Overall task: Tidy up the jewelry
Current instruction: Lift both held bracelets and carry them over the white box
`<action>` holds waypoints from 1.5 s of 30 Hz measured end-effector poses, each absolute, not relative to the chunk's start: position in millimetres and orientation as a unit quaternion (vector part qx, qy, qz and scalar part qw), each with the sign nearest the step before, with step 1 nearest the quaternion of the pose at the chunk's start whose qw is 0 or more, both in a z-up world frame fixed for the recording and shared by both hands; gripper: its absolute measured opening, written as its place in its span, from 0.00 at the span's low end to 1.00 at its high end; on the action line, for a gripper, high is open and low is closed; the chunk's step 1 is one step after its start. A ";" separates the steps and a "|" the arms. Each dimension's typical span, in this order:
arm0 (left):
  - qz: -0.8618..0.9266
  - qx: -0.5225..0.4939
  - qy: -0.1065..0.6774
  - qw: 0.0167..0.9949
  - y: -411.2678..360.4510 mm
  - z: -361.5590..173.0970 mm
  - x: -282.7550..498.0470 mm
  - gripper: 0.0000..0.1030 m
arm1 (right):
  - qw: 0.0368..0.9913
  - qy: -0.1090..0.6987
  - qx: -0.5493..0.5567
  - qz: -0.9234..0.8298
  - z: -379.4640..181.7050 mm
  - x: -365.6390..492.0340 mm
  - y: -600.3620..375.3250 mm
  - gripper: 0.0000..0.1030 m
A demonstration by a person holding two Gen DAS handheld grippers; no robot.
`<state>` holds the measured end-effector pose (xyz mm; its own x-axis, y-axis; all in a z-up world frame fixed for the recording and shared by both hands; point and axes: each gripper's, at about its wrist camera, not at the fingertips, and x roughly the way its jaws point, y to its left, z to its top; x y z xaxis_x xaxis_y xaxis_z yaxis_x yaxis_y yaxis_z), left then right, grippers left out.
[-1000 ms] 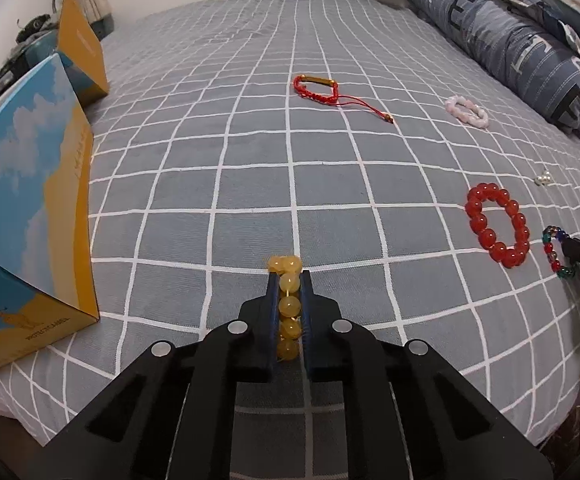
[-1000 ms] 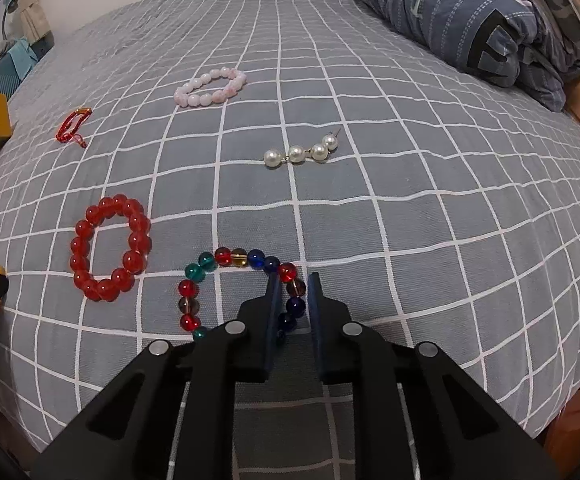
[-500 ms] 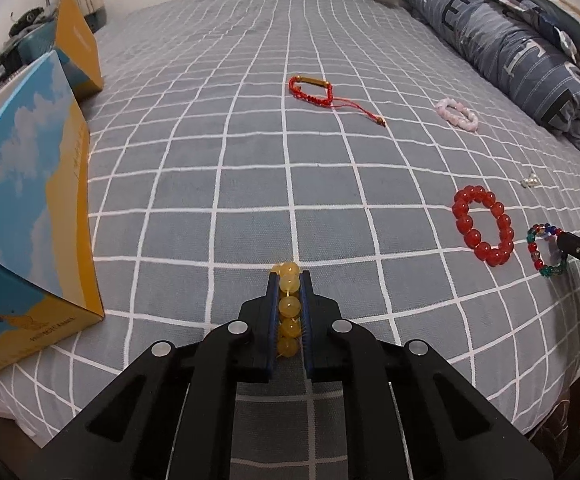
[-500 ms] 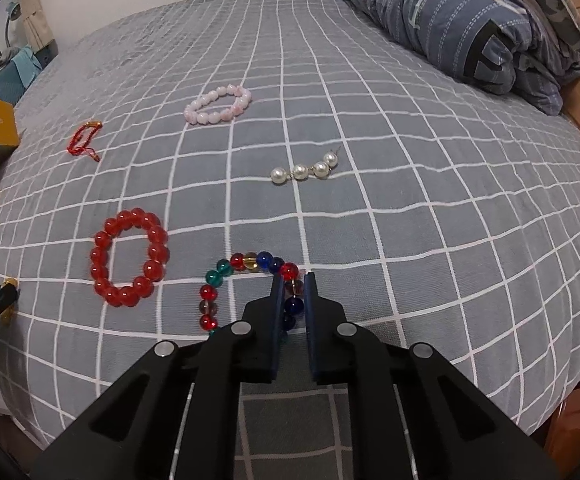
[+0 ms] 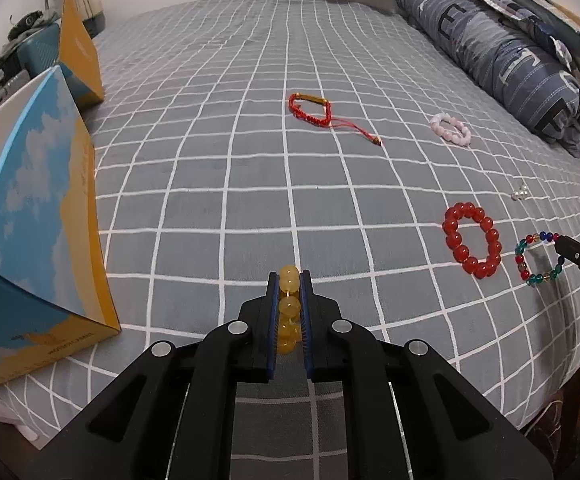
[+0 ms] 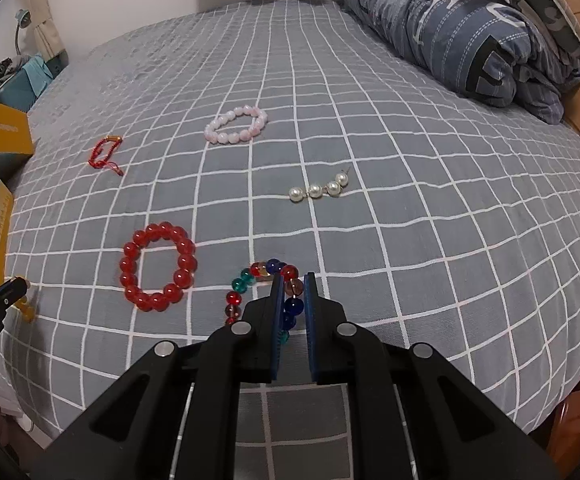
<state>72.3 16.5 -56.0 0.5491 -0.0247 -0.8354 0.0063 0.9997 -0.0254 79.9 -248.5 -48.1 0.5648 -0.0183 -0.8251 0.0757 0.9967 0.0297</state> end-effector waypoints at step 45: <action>0.003 0.004 0.416 0.910 58.1 50.8 62.5 0.09 | 0.910 0.415 0.001 0.002 55.5 79.0 -169.2 0.09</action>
<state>62.5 58.1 50.8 0.6546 0.0076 -0.7560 -0.0017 1.0000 0.0085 79.0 -169.2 55.5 0.6561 0.0040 -0.7547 -0.0024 1.0000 0.0033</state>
